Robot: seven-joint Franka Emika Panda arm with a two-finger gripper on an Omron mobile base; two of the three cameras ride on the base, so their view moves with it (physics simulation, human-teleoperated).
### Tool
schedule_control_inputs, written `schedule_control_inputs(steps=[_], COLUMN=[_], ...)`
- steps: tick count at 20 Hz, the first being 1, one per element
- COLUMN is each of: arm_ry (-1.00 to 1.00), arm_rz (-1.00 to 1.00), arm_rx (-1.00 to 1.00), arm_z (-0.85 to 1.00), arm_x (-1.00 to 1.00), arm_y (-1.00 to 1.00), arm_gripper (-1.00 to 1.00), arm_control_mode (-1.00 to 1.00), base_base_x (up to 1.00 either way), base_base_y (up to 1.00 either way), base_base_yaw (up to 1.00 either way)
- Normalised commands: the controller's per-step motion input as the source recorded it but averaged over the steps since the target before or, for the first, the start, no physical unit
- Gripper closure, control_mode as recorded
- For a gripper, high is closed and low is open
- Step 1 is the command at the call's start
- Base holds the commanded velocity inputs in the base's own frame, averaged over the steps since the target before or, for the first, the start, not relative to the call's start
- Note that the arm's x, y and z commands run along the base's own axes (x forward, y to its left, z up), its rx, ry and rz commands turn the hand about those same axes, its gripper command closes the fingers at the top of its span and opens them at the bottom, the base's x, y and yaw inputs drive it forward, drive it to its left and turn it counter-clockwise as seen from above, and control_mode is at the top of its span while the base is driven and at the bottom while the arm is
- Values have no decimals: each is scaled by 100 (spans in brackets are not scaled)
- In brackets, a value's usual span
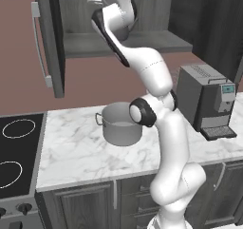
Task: Pick the kettle from the cabinet and place it on a stove burner. Then pick the pot from the counter and place it on another stove burner. Finally, turn both burners on.
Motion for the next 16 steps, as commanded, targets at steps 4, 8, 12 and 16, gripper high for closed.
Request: schedule_control_inputs(steps=[4, 8, 12, 16], arm_ry=[0, 0, 0, 0], arm_rz=[0, 0, 0, 0], arm_rx=[0, 0, 0, 0], arm_z=[0, 0, 0, 0], arm_x=[18, 4, 0, 1], arm_y=[4, 0, 0, 1], arm_gripper=[-100, -100, -100, -100], arm_control_mode=[-100, -100, -100, -100], base_base_x=[0, 0, 0, 0], base_base_y=[0, 0, 0, 0], base_base_yaw=[0, 0, 0, 0])
